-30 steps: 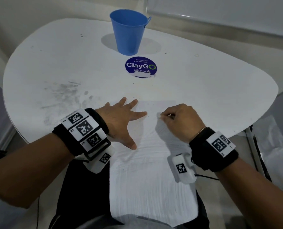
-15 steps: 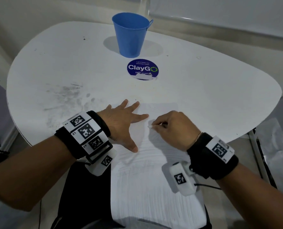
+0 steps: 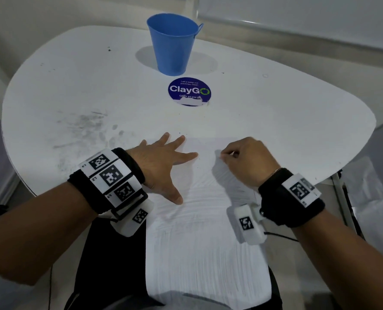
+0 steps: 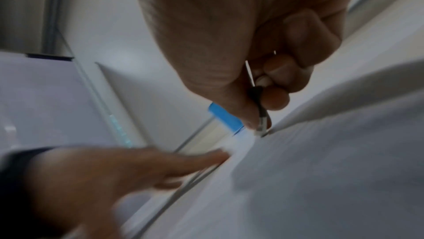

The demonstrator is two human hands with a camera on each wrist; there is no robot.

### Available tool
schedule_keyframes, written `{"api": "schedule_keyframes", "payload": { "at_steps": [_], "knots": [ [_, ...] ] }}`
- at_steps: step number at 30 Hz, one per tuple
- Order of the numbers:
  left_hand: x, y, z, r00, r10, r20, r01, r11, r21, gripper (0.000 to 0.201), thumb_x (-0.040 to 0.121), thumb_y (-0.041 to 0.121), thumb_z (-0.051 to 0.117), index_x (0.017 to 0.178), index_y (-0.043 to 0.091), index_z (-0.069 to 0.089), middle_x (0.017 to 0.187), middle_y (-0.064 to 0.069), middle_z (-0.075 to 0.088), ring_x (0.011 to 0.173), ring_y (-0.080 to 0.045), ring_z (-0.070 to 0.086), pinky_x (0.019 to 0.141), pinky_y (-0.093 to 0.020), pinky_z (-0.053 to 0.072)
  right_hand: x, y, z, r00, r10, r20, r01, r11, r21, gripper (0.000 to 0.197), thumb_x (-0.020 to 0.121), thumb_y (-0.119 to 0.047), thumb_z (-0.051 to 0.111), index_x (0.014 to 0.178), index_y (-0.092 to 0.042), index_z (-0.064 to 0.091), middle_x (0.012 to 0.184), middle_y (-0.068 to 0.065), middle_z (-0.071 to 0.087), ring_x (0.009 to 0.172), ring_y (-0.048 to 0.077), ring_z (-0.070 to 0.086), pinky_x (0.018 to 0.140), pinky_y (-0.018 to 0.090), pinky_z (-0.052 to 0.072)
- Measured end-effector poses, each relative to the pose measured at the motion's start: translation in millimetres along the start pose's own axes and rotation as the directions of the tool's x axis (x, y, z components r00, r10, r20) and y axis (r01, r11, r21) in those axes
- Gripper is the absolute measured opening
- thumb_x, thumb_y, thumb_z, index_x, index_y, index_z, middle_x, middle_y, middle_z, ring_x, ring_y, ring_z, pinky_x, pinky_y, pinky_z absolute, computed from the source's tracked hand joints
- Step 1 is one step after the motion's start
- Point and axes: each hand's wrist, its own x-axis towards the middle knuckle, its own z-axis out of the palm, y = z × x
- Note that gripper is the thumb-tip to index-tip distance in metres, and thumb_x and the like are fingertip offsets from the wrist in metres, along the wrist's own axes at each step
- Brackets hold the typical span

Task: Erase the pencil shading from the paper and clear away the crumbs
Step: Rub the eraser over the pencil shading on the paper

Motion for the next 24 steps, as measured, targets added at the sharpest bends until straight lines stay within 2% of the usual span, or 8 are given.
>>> {"api": "schedule_keyframes", "payload": {
  "at_steps": [4,9,12,14,18,20,22,24],
  "knots": [
    [1.7,0.8,-0.4,1.000,-0.004,0.007,0.004,1.000,-0.004,0.118,0.069,0.072,0.076,0.153,0.057,-0.007,0.163,0.015,-0.028,0.150,-0.017,-0.029,0.123,-0.057,-0.004,-23.8,-26.9,17.0,0.974,-0.128,0.189,0.133,0.991,-0.011,0.017,0.091,-0.022,0.061,0.085,-0.023,0.076,0.066,-0.015,0.063,0.066,0.006,0.059,0.070,0.026,0.050],
    [0.8,0.4,-0.8,1.000,0.001,0.006,-0.001,1.000,-0.003,0.119,0.070,0.072,0.075,0.154,0.055,-0.007,0.163,0.014,-0.028,0.150,-0.018,-0.029,0.123,-0.058,-0.004,0.3,-9.0,2.3,1.000,0.010,0.022,-0.010,1.000,0.002,0.016,0.092,-0.023,0.062,0.085,-0.022,0.077,0.077,-0.009,0.069,0.077,0.013,0.065,0.070,0.024,0.046],
    [1.1,0.5,0.0,1.000,-0.006,0.007,0.006,1.000,-0.003,0.122,0.070,0.071,0.076,0.155,0.052,-0.009,0.163,0.015,-0.028,0.150,-0.017,-0.029,0.123,-0.058,-0.004,-20.3,-31.4,16.3,0.982,-0.110,0.153,0.118,0.992,-0.045,0.019,0.092,-0.022,0.059,0.084,-0.022,0.076,0.072,-0.008,0.069,0.072,0.015,0.064,0.070,0.028,0.051],
    [0.9,1.1,-0.2,1.000,-0.005,0.002,0.005,1.000,0.000,0.122,0.070,0.071,0.076,0.156,0.051,-0.009,0.163,0.014,-0.028,0.150,-0.017,-0.029,0.123,-0.058,-0.004,-24.8,-38.9,18.4,0.970,-0.129,0.204,0.142,0.988,-0.054,0.019,0.093,-0.024,0.059,0.085,-0.022,0.076,0.075,-0.006,0.071,0.074,0.015,0.064,0.072,0.029,0.051],
    [-0.8,2.3,-1.4,1.000,-0.001,-0.007,0.001,1.000,0.010,0.121,0.071,0.071,0.076,0.156,0.050,-0.008,0.164,0.013,-0.025,0.151,-0.019,-0.026,0.124,-0.058,-0.002,6.1,-19.4,3.8,1.000,0.028,-0.004,-0.028,1.000,-0.006,0.017,0.091,-0.023,0.062,0.086,-0.021,0.078,0.084,-0.006,0.074,0.083,0.017,0.067,0.079,0.031,0.054],
    [-0.2,2.0,-1.1,1.000,-0.003,-0.008,0.004,1.000,0.021,0.121,0.071,0.071,0.075,0.156,0.050,-0.009,0.165,0.013,-0.025,0.152,-0.019,-0.026,0.123,-0.058,-0.001,-1.3,-25.3,8.9,0.999,-0.015,0.047,0.016,1.000,-0.023,0.019,0.092,-0.023,0.061,0.087,-0.020,0.078,0.081,-0.007,0.074,0.078,0.014,0.066,0.076,0.030,0.055],
    [0.6,1.3,-0.9,1.000,-0.003,-0.007,0.004,0.999,0.037,0.121,0.071,0.072,0.075,0.155,0.050,-0.010,0.164,0.012,-0.026,0.152,-0.020,-0.026,0.123,-0.059,-0.001,-18.3,-38.5,16.5,0.979,-0.098,0.176,0.109,0.993,-0.053,0.019,0.093,-0.025,0.060,0.088,-0.022,0.078,0.078,-0.007,0.073,0.073,0.014,0.065,0.072,0.029,0.053],
    [0.9,1.1,-1.4,1.000,-0.001,-0.011,0.002,0.999,0.039,0.121,0.071,0.072,0.074,0.155,0.050,-0.010,0.165,0.012,-0.026,0.152,-0.020,-0.025,0.123,-0.059,0.000,-9.6,-33.9,10.9,0.979,-0.069,0.190,0.086,0.993,-0.085,0.017,0.092,-0.025,0.061,0.090,-0.023,0.078,0.084,-0.009,0.074,0.079,0.013,0.066,0.077,0.027,0.051]
  ]
}}
